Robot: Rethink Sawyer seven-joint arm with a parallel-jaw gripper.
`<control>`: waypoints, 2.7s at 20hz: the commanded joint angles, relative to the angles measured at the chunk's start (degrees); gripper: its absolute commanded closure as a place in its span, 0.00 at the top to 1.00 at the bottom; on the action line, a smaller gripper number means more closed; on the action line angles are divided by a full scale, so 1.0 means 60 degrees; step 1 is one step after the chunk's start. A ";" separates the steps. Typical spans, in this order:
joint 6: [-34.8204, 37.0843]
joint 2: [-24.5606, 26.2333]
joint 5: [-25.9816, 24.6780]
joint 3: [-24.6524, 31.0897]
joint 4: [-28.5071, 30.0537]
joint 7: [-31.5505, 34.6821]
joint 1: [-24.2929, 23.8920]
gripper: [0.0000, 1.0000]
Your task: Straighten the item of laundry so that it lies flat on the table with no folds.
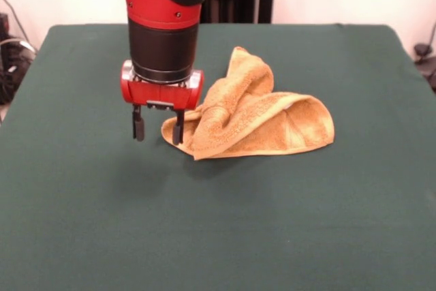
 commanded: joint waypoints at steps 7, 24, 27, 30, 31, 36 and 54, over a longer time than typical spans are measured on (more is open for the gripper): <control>-0.0476 0.0421 -0.0427 0.0903 0.1212 0.0672 0.0108 1.00; -0.0565 0.0406 -0.0364 0.0669 0.1238 0.1078 0.0472 1.00; -0.0643 0.0386 -0.0331 0.0510 0.1269 0.1346 0.0748 1.00; -0.0831 0.0428 -0.0268 0.0339 0.1273 0.1686 0.1075 1.00; -0.0894 0.0460 -0.0242 0.0250 0.1253 0.1808 0.1205 1.00; -0.1170 0.0594 -0.0062 -0.0139 0.1234 0.2229 0.1767 1.00; -0.2505 0.0793 0.0451 -0.0479 0.1861 0.2623 0.2125 1.00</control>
